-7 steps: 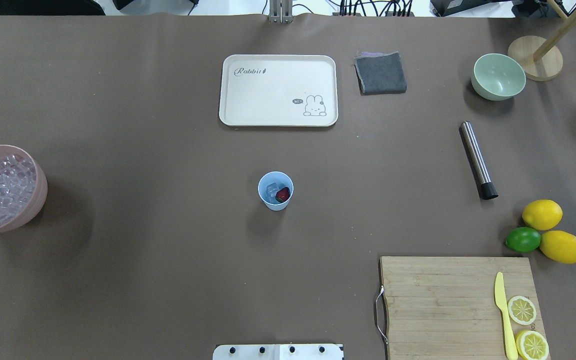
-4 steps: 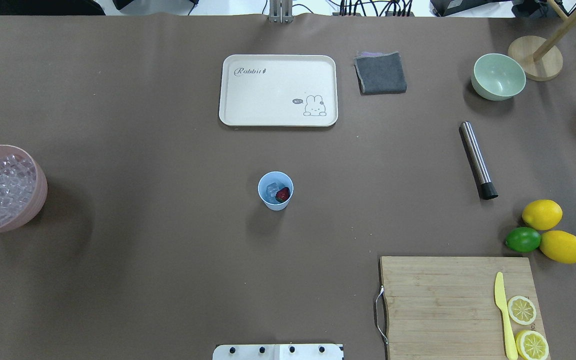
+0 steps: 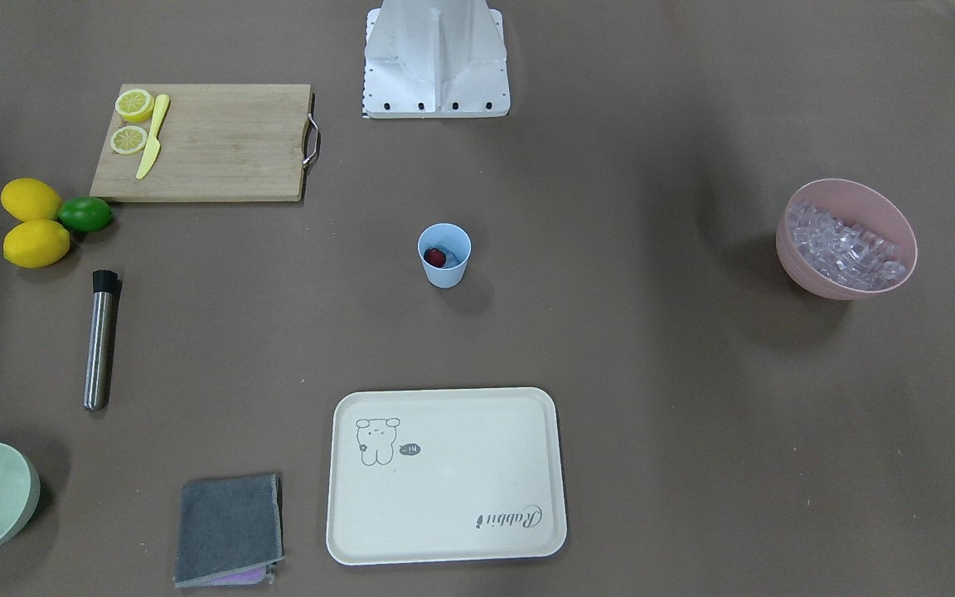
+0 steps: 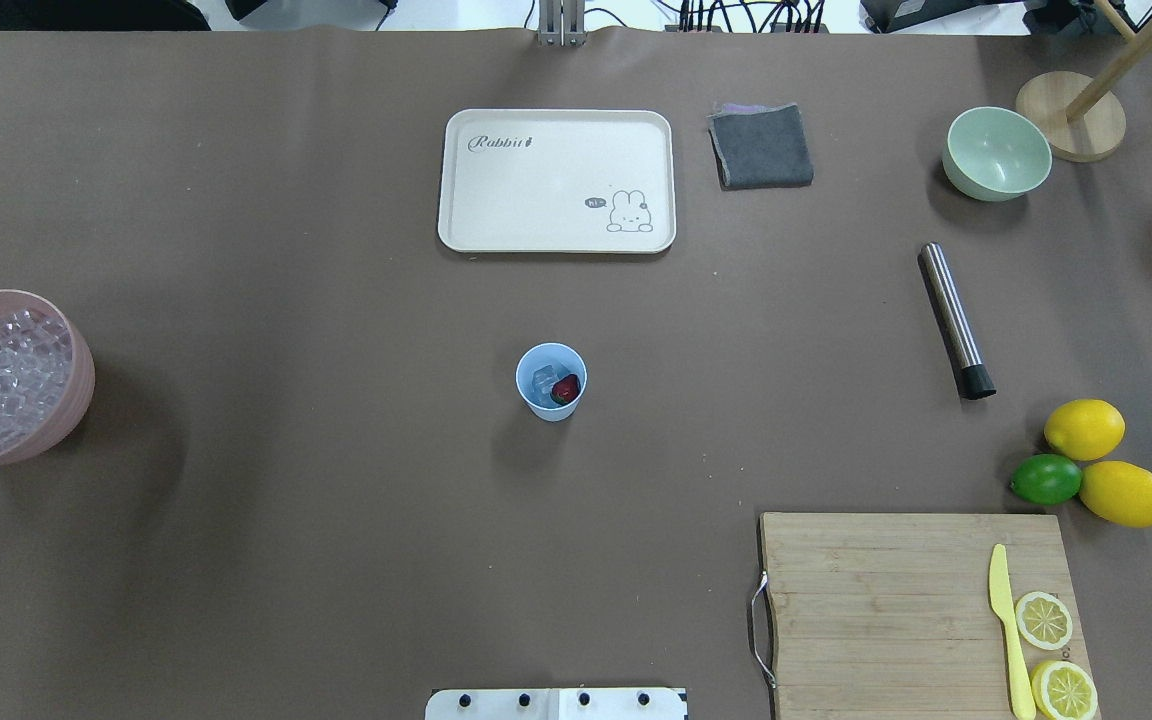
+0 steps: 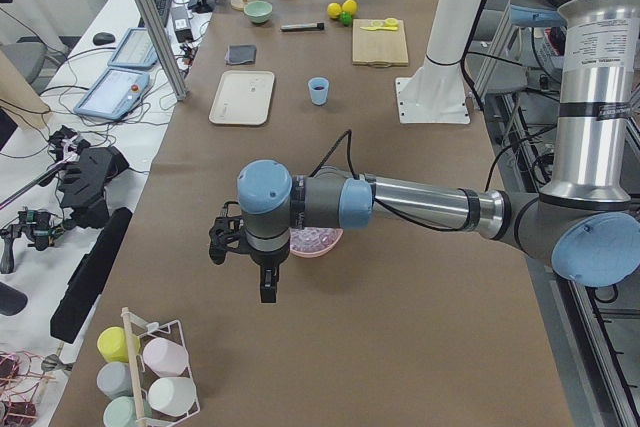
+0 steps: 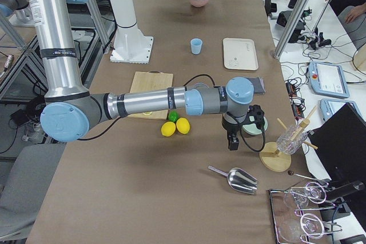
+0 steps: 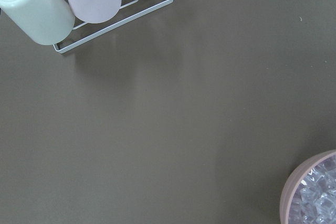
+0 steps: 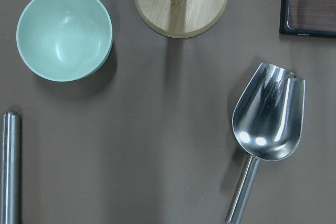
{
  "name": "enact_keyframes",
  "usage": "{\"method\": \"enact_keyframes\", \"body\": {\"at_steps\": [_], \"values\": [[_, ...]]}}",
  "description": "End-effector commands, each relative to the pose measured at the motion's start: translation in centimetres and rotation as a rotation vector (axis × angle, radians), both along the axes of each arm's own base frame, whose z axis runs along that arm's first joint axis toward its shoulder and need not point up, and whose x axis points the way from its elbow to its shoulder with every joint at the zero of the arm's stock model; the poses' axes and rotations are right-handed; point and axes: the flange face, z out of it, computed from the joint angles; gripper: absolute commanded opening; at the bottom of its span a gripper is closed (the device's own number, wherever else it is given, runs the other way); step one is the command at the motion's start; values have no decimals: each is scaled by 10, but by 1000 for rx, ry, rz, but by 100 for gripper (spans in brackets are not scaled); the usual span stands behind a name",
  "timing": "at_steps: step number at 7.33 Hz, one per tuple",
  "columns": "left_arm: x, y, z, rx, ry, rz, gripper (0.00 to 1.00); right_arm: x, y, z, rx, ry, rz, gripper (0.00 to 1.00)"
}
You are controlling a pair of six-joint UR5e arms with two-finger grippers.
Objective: Mash ice and strawberries in cup
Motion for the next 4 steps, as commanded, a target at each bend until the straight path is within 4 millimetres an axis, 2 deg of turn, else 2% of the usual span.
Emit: {"method": "enact_keyframes", "body": {"at_steps": [1, 4], "values": [[1, 0, 2, -1, -2, 5, 97, 4, 7, 11, -6, 8, -7, 100], [1, 0, 2, -4, -2, 4, 97, 7, 13, 16, -12, 9, -5, 100]]}}
